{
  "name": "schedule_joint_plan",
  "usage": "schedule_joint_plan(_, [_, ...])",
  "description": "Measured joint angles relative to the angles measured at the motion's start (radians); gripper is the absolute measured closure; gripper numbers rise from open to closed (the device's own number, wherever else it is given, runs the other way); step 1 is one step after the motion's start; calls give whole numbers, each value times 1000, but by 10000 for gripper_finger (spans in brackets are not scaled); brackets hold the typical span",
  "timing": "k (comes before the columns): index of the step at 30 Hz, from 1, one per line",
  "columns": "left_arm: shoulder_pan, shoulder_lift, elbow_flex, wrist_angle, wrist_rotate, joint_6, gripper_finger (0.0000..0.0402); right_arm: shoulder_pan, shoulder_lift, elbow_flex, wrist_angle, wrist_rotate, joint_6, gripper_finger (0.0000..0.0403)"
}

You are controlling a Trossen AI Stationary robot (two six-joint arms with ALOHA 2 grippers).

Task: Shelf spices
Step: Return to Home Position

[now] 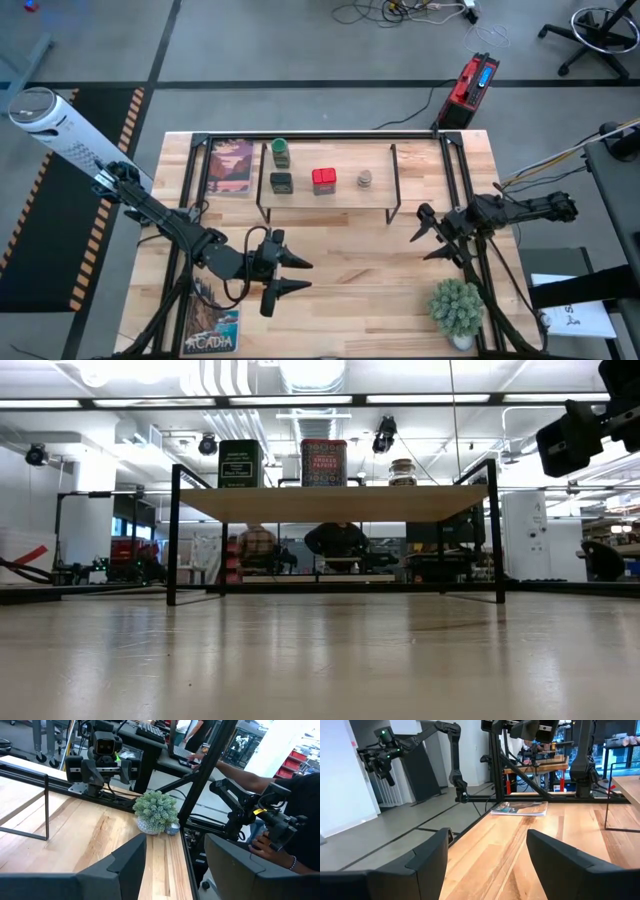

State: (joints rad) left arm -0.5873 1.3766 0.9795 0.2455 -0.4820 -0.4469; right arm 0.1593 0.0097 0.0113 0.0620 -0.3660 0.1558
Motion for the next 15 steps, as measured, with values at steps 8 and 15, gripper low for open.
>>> schedule_joint_plan(8, [0, 0, 0, 0, 0, 0, 206, 0, 0, 0, 1, 0, 0, 152])
schedule_joint_plan(15, [0, 0, 0, 0, 0, 0, 196, 0, 0, 0, 1, 0, 0, 166])
